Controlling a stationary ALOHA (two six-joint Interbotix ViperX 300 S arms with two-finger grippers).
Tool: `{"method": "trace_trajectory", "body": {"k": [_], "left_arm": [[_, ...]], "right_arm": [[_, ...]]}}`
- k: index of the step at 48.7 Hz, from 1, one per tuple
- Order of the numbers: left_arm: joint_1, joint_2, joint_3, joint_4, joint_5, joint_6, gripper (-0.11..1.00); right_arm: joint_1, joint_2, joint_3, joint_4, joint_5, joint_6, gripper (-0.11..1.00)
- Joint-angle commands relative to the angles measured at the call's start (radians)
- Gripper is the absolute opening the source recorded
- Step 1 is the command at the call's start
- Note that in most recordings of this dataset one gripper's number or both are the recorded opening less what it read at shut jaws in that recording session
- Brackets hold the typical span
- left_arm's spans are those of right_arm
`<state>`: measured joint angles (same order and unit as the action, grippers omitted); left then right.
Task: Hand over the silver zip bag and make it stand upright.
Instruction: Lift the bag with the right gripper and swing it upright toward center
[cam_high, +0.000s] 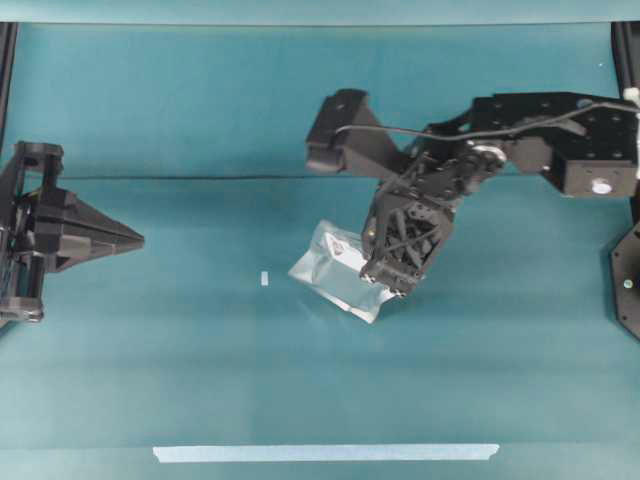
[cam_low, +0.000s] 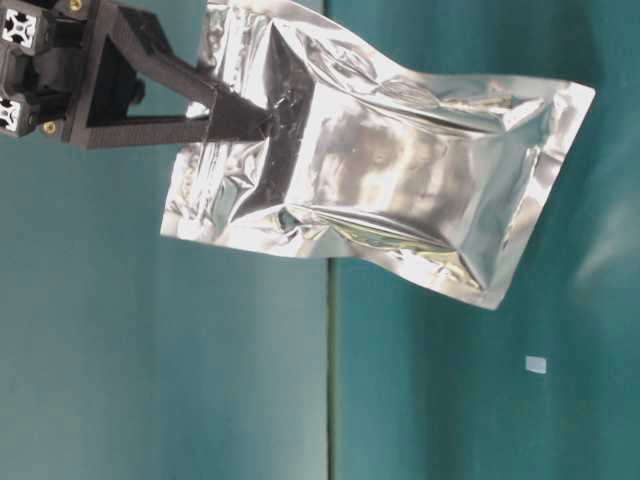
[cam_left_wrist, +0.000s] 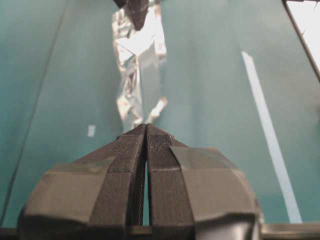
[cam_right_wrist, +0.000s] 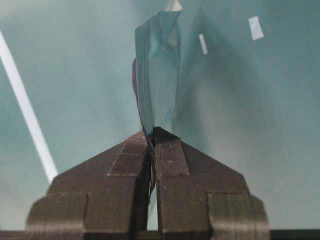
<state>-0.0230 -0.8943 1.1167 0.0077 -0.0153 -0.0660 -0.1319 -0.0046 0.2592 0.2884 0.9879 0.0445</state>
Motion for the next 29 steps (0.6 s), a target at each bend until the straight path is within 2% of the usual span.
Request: {"method": "trace_trajectory", "body": {"k": [1, 6, 17, 29], "left_arm": [[-0.002, 0.002, -0.009, 0.000, -0.008, -0.002, -0.01], [-0.002, 0.003, -0.009, 0.002, -0.008, -0.002, 0.00], [-0.003, 0.008, -0.003, 0.000, -0.006, -0.003, 0.00], [-0.002, 0.008, -0.002, 0.000, -0.006, -0.003, -0.01]], "right_arm": [[0.003, 0.009, -0.064, -0.018, 0.044, -0.043, 0.03], [0.012, 0.035, -0.114, -0.055, 0.084, -0.072, 0.03], [0.049, 0.089, -0.212, -0.173, 0.146, -0.120, 0.03], [0.087, 0.114, -0.233, -0.290, 0.156, -0.190, 0.03]]}}
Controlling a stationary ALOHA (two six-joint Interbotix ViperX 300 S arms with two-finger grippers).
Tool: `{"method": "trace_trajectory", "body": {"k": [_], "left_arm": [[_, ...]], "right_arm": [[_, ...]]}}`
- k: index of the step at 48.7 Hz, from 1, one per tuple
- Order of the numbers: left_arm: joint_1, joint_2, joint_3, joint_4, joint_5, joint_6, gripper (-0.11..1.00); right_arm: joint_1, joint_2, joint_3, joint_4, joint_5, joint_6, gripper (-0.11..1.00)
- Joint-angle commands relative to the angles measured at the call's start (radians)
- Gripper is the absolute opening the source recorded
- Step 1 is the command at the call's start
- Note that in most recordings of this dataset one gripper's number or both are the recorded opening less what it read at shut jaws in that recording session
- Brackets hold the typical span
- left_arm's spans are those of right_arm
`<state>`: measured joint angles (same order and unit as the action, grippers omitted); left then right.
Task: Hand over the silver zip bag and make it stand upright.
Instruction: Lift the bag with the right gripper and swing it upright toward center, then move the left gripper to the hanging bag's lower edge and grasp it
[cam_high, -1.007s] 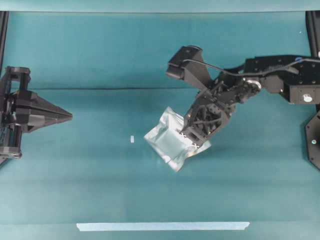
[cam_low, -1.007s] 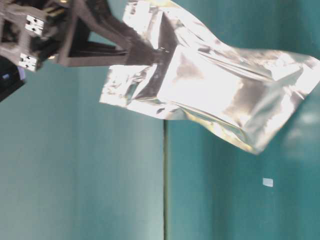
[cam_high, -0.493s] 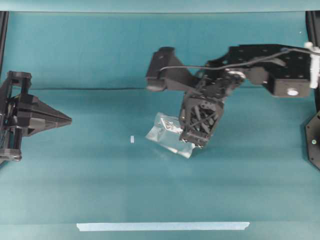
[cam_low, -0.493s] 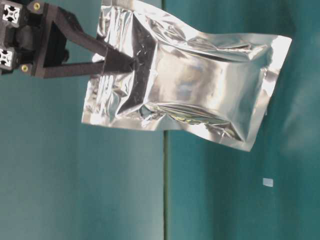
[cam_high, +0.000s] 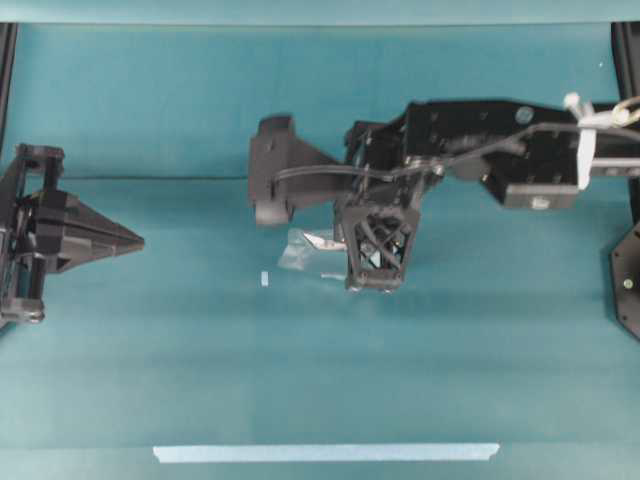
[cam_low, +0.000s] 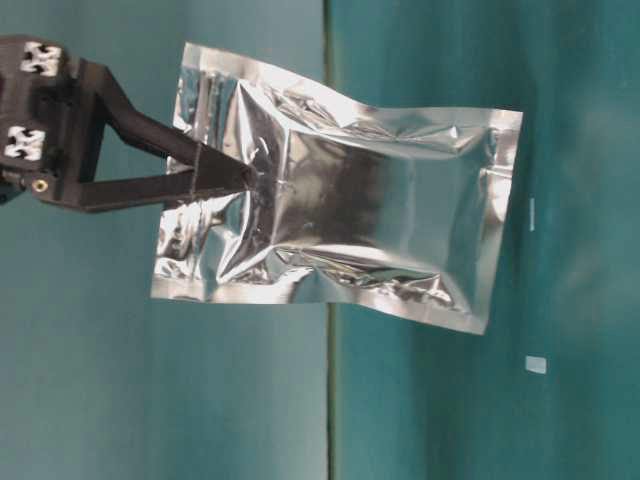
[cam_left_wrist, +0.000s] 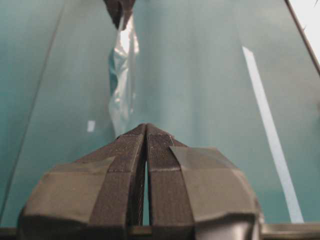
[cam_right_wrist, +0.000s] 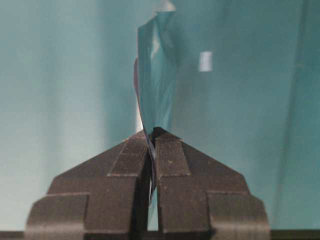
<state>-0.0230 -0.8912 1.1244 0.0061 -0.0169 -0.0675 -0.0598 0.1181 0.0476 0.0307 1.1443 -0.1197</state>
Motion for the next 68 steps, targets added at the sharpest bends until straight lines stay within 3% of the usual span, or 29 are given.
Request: {"method": "trace_trajectory", "body": {"k": [1, 21, 51, 68], "left_arm": [[-0.002, 0.005, -0.009, 0.002, -0.005, -0.002, -0.01], [-0.002, 0.005, -0.009, 0.002, -0.005, -0.002, 0.00], [-0.002, 0.006, -0.009, 0.003, -0.006, 0.000, 0.00], [-0.002, 0.006, -0.006, 0.002, -0.005, 0.000, 0.00]], "right_arm": [[0.017, -0.009, -0.021, -0.037, 0.000, -0.031, 0.03], [0.060, 0.015, -0.021, -0.080, 0.002, -0.046, 0.03], [0.063, 0.032, -0.049, -0.130, 0.031, -0.048, 0.03], [0.067, 0.034, -0.051, -0.130, 0.034, -0.051, 0.03]]}}
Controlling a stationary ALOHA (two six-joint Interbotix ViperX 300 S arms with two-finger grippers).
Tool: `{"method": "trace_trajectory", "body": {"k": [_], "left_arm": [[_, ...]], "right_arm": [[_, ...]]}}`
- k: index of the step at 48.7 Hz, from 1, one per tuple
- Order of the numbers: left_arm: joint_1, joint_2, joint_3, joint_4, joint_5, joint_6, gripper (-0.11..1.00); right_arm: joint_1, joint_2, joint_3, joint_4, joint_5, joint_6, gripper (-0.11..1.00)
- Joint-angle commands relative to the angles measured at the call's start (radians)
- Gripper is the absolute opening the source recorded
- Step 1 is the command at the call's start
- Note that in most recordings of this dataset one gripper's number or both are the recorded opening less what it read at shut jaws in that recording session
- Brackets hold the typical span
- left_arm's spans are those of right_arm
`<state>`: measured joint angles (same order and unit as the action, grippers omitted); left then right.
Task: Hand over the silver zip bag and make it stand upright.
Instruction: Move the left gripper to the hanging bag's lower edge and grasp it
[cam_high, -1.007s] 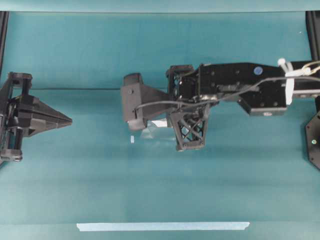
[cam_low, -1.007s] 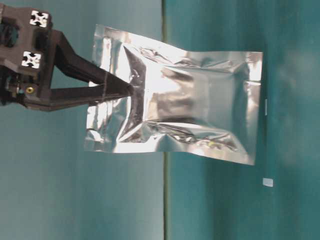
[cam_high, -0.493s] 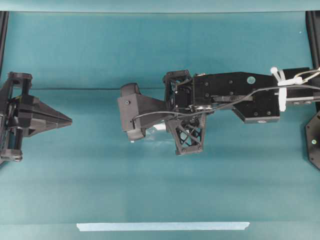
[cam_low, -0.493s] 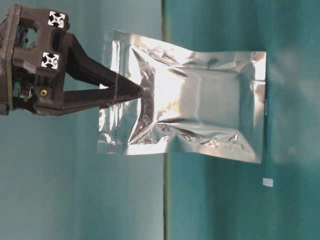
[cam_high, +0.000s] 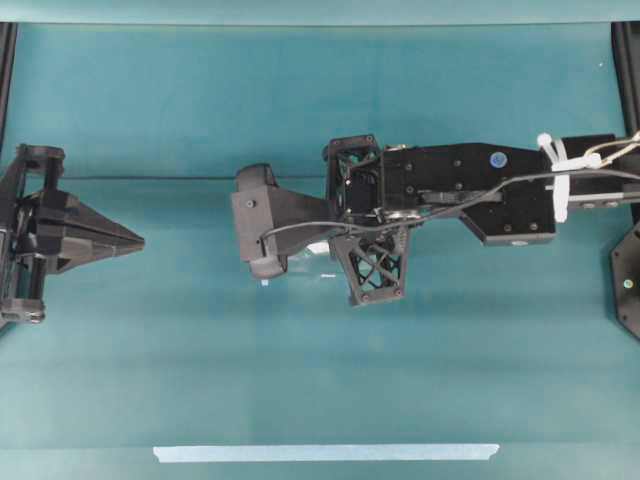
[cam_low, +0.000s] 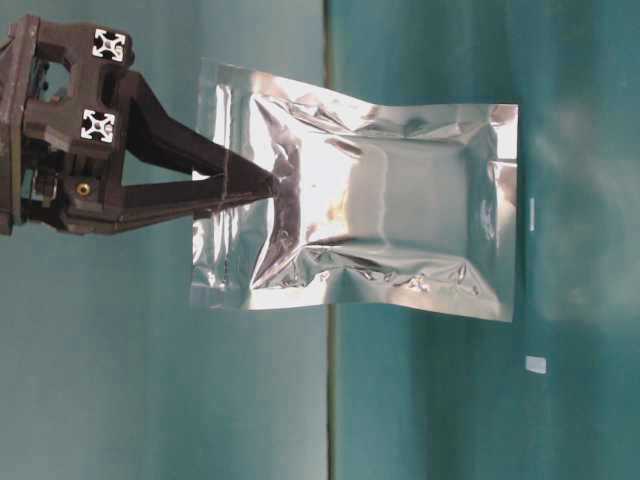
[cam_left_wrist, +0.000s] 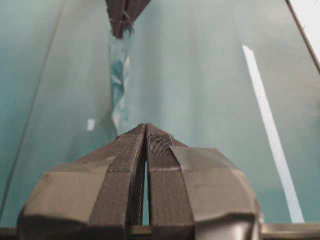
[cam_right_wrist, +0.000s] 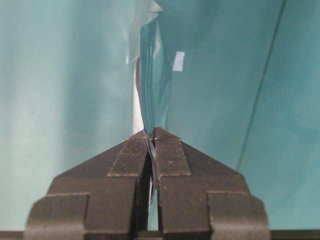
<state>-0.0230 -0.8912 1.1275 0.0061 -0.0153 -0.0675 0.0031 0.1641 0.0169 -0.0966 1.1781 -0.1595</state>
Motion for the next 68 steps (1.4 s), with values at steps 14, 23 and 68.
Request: {"method": "trace_trajectory", "body": {"k": [14, 23, 68], "left_arm": [[0.005, 0.011, -0.009, 0.002, -0.008, -0.002, 0.00], [0.041, 0.035, -0.012, 0.003, -0.026, -0.046, 0.00], [0.063, 0.135, 0.051, 0.002, -0.146, -0.206, 0.33]], "right_arm": [[0.009, -0.011, -0.015, -0.003, -0.002, -0.011, 0.03], [0.012, -0.002, -0.009, -0.003, -0.003, -0.008, 0.03], [0.037, 0.012, -0.008, -0.003, -0.011, 0.002, 0.03]]}}
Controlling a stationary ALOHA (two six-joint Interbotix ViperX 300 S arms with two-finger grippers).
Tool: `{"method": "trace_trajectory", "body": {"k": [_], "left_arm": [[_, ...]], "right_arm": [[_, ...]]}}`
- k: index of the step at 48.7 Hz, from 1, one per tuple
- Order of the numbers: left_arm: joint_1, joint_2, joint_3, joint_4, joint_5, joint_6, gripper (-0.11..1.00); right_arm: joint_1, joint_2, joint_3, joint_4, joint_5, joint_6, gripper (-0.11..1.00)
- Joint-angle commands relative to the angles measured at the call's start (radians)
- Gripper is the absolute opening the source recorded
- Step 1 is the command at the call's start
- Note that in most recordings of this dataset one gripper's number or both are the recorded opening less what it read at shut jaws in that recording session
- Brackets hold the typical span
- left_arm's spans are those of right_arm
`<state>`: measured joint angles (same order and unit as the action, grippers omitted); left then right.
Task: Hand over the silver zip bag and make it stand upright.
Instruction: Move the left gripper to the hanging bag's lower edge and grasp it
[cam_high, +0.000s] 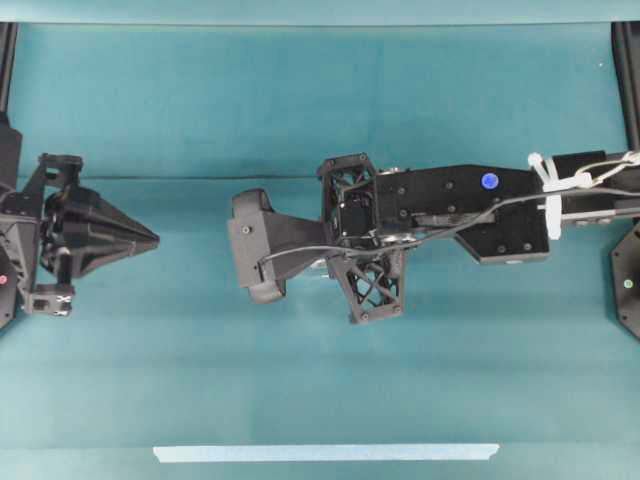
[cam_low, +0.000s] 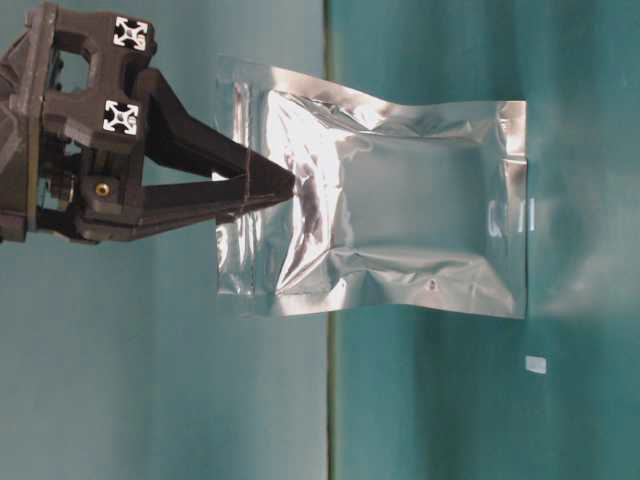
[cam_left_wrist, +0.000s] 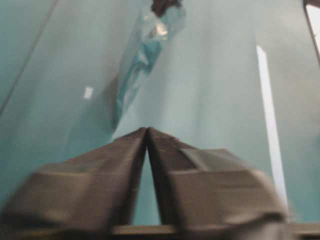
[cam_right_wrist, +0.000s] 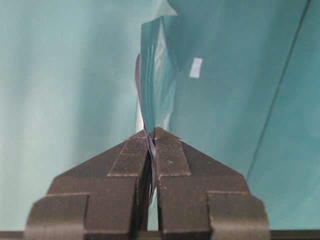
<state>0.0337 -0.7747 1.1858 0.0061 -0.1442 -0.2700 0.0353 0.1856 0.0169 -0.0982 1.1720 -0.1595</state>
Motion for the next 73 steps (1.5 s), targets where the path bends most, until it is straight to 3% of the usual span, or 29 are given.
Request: {"method": "trace_trajectory", "body": {"k": [1, 8, 12, 17, 30, 42, 73], "left_arm": [[0.006, 0.026, -0.009, 0.002, -0.017, -0.003, 0.39], [0.002, 0.109, -0.025, 0.002, -0.015, -0.002, 0.82], [0.002, 0.190, -0.046, 0.003, -0.025, 0.009, 0.95], [0.002, 0.293, -0.078, 0.002, -0.063, 0.012, 0.88], [-0.002, 0.565, -0.132, 0.003, -0.341, 0.015, 0.97], [0.003, 0.747, -0.181, 0.003, -0.497, 0.029, 0.97], [-0.002, 1.012, -0.380, 0.003, -0.606, 0.044, 0.97]], "right_arm": [[0.005, -0.009, -0.008, -0.002, -0.003, 0.002, 0.03], [0.008, -0.009, -0.008, -0.002, -0.003, 0.002, 0.03], [0.009, -0.009, -0.008, -0.002, -0.005, 0.003, 0.03], [0.009, -0.009, -0.008, -0.002, -0.006, 0.005, 0.03], [0.009, -0.003, -0.008, -0.002, -0.021, 0.003, 0.03], [0.008, 0.002, -0.008, -0.003, -0.025, 0.003, 0.03], [0.002, 0.005, -0.006, -0.002, -0.044, -0.003, 0.03]]}}
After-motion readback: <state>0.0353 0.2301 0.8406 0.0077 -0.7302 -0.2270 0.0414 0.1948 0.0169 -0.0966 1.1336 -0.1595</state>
